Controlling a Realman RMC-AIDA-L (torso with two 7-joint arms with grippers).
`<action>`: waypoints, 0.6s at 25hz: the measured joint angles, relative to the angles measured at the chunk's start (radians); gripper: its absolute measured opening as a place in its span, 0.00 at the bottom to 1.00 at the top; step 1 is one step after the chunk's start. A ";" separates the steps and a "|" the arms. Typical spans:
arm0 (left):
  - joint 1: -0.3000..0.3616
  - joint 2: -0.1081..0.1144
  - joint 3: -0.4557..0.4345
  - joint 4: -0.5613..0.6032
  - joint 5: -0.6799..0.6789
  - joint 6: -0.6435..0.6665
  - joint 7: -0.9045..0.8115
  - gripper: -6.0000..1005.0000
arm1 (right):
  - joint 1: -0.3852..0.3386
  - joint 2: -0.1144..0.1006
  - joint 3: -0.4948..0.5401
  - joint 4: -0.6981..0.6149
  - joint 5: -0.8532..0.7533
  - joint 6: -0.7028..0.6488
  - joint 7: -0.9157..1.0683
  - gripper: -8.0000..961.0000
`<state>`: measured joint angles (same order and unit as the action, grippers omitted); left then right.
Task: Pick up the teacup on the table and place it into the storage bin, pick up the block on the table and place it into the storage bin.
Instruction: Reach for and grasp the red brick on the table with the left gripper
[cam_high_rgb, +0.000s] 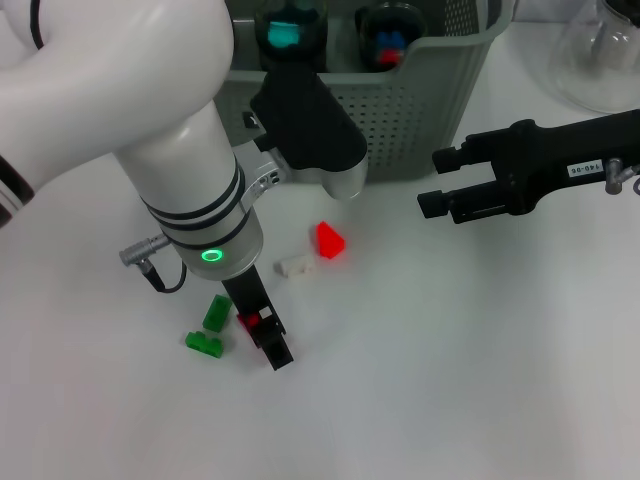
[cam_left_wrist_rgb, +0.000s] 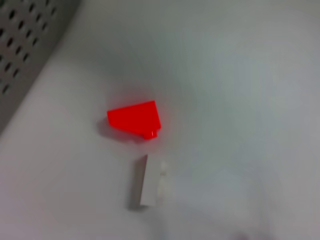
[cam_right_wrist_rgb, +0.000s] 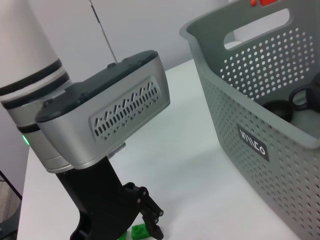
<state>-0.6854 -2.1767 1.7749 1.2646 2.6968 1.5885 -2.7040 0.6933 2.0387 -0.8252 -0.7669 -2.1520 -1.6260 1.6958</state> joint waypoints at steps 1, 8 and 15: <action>0.000 0.000 0.000 -0.003 0.000 0.000 0.000 0.89 | 0.000 0.000 -0.001 0.000 0.000 0.000 0.000 0.81; 0.000 0.000 0.005 -0.014 0.000 -0.016 0.000 0.89 | 0.000 0.001 -0.007 0.000 0.000 0.003 0.000 0.81; -0.002 0.000 0.012 -0.036 -0.001 -0.035 0.000 0.89 | -0.004 0.003 -0.008 0.000 0.000 0.003 0.000 0.81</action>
<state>-0.6870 -2.1768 1.7866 1.2284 2.6953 1.5534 -2.7044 0.6891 2.0419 -0.8331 -0.7669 -2.1521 -1.6228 1.6962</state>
